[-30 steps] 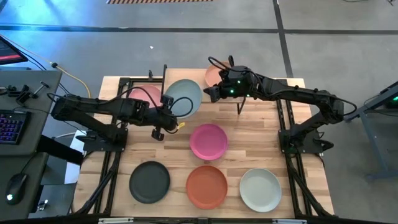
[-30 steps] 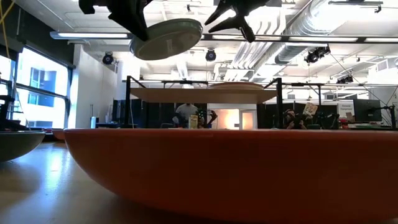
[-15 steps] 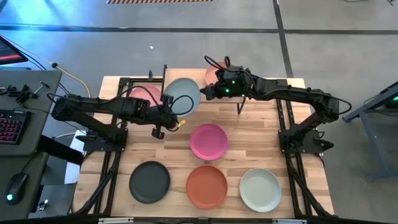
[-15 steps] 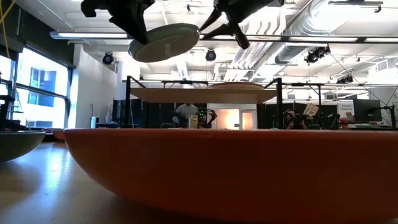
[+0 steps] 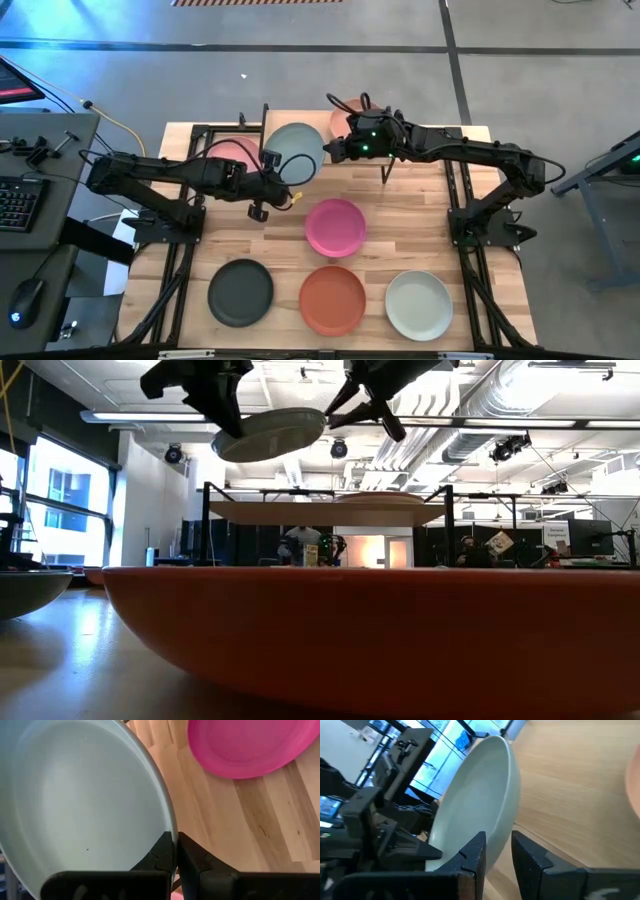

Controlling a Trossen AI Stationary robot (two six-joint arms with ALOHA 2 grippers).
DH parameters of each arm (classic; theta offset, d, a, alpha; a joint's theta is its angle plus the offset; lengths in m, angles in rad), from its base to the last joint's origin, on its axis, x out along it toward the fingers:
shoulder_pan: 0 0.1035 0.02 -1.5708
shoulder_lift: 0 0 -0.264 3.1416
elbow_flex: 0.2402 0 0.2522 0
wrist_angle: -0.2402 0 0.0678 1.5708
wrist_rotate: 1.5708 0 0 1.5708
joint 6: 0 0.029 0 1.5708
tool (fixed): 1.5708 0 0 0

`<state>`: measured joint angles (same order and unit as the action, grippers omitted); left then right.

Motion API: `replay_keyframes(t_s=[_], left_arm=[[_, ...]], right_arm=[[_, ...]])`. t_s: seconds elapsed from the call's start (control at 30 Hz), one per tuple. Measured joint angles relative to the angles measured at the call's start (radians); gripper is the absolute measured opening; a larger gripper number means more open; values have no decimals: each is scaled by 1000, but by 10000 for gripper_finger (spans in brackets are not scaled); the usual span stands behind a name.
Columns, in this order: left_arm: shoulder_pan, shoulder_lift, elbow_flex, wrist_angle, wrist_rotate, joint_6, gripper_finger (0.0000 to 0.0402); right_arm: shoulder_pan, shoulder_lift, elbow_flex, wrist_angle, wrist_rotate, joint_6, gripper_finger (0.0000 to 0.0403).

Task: Place and stack plates onto a shelf
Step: Stack the gray plate on top of the brown plate on the shelf

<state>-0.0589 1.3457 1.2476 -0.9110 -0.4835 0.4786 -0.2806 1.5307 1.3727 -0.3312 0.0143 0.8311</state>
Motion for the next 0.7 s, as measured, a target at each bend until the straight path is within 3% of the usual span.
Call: replay_keyframes(t_s=[0.7], left_arm=[[0, 0, -1, 23, 0, -29, 1]], right_arm=[[-6, -5, 12, 7, 27, -2, 72]])
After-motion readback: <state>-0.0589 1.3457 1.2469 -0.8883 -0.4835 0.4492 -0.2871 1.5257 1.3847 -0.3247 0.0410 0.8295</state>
